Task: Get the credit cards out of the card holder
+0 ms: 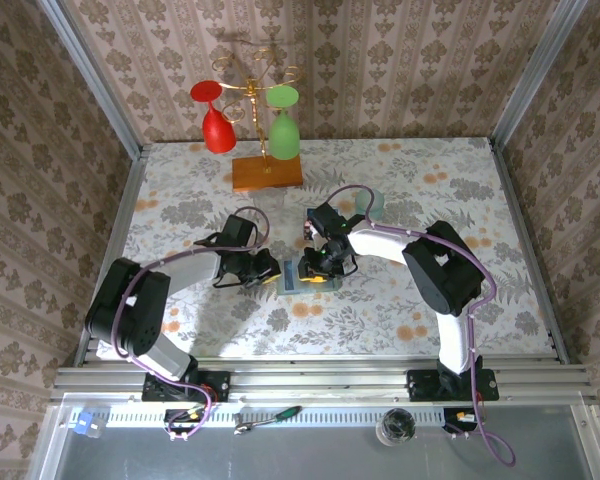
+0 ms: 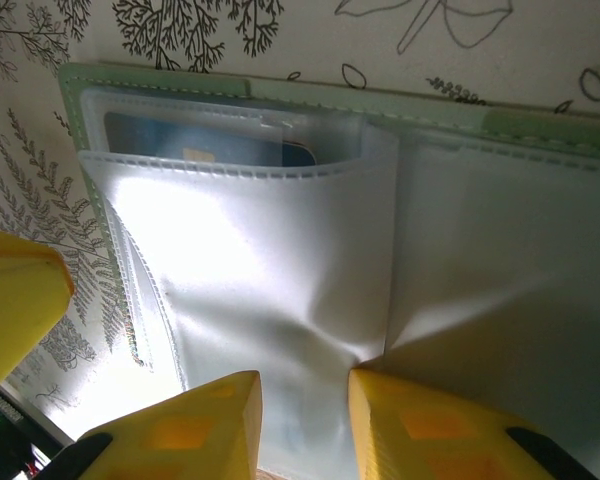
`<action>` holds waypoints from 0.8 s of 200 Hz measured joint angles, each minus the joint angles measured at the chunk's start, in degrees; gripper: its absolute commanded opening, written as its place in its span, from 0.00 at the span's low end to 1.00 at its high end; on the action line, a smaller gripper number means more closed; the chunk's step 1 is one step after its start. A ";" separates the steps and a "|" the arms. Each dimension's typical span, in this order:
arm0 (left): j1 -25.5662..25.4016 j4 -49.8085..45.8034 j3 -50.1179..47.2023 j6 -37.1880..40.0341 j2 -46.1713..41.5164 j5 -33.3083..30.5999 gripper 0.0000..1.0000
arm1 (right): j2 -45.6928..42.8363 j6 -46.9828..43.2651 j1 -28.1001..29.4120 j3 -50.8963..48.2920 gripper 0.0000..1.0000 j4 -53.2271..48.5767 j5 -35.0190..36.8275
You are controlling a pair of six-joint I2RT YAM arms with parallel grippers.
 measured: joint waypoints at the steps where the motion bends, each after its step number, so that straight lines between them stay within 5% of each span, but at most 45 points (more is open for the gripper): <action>1: -0.02 0.04 0.00 0.02 0.00 0.00 0.19 | 0.00 0.00 0.00 0.00 0.30 0.00 0.00; 160: -3.15 4.61 2.58 -0.74 5.33 4.48 0.18 | -0.22 0.00 -0.26 -0.48 0.30 0.48 -0.59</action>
